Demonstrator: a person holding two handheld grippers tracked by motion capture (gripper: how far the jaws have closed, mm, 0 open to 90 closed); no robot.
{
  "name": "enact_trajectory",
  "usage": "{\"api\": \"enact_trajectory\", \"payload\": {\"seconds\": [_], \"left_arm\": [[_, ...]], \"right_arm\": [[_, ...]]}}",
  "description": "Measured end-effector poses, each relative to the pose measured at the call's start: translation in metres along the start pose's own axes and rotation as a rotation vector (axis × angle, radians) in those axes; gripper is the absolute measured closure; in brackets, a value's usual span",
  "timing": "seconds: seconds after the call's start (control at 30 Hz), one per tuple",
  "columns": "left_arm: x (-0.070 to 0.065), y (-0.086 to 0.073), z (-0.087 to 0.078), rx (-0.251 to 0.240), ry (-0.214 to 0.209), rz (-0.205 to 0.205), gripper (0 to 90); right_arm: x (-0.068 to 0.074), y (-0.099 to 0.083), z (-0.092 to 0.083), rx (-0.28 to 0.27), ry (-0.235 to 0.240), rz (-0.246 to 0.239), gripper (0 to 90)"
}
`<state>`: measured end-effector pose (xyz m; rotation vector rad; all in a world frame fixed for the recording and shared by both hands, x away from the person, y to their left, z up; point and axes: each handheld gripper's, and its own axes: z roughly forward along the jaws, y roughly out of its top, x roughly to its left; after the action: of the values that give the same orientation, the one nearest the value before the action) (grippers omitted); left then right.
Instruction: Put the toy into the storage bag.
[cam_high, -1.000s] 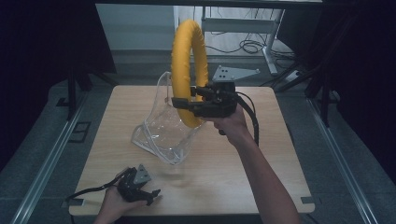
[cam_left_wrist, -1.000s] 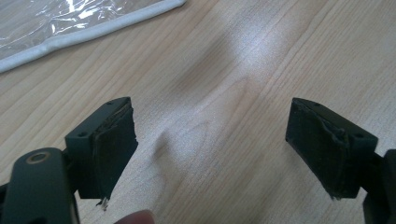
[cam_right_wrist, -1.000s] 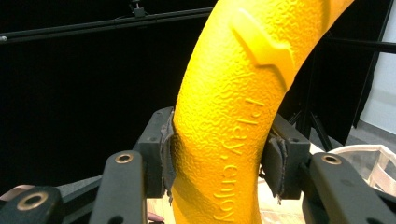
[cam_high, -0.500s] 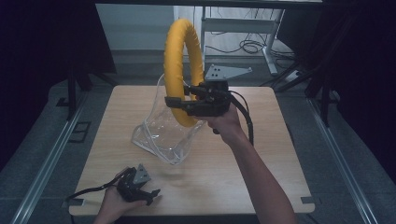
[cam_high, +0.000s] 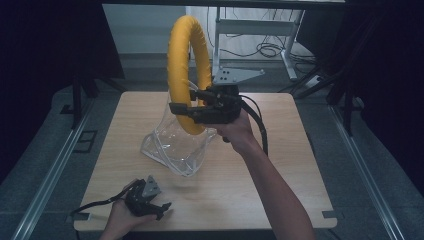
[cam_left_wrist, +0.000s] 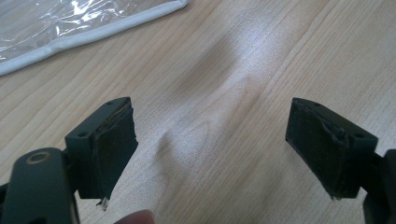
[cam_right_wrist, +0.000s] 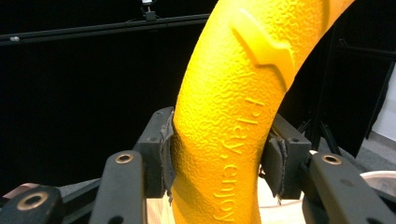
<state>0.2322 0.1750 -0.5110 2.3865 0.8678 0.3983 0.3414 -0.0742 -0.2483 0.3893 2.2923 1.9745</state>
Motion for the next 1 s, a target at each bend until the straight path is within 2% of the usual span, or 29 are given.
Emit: {"api": "enact_trajectory", "payload": {"seconds": [0.23,0.57,1.0], "left_arm": [[0.000,0.000,0.000,-0.001,-0.002,0.000,16.1],[-0.001,0.000,0.001,0.002,-0.004,-0.001,16.1],[-0.001,0.000,0.000,-0.002,-0.003,0.001,16.1]], "right_arm": [[0.002,0.000,0.008,0.002,0.017,-0.002,50.5],[0.003,-0.005,0.022,0.014,0.066,0.014,50.5],[0.001,-0.017,0.034,0.027,0.084,0.034,50.4]]}}
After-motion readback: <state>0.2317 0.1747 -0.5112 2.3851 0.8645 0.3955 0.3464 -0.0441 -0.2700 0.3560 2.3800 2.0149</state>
